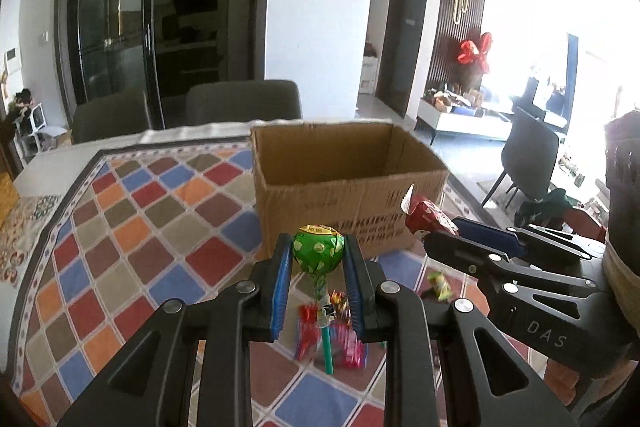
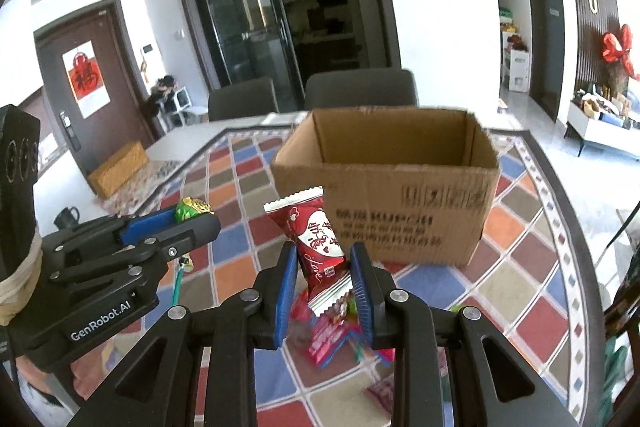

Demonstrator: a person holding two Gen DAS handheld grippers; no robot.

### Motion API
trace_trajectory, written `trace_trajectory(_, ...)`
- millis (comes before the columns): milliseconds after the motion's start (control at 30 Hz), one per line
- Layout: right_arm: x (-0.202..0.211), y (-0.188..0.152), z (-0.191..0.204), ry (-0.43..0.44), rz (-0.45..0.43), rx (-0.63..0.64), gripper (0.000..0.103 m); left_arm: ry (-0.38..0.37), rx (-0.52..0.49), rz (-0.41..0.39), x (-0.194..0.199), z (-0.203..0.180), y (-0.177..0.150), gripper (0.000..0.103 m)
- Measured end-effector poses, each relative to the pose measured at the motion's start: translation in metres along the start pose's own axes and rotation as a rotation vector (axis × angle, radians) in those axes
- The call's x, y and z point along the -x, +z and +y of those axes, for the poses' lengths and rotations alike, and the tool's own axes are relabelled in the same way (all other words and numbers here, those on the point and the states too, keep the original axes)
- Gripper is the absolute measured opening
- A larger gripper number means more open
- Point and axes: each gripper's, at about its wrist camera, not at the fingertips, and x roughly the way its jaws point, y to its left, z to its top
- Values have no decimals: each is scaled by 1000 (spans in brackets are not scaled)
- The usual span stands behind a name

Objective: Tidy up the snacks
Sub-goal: 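Carry the lollipop and red-and-white bar over the box with both tools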

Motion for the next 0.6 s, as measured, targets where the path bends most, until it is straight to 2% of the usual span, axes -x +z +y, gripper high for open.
trace_trajectory(233, 2, 26, -13, -14, -41, -23, 28, -8, -22, -39, -8, -6, 33, 26)
trace_trajectory(600, -8, 71, -35, -58, -84, -48, 28, -32, -20, -30, -45, -6, 78, 26)
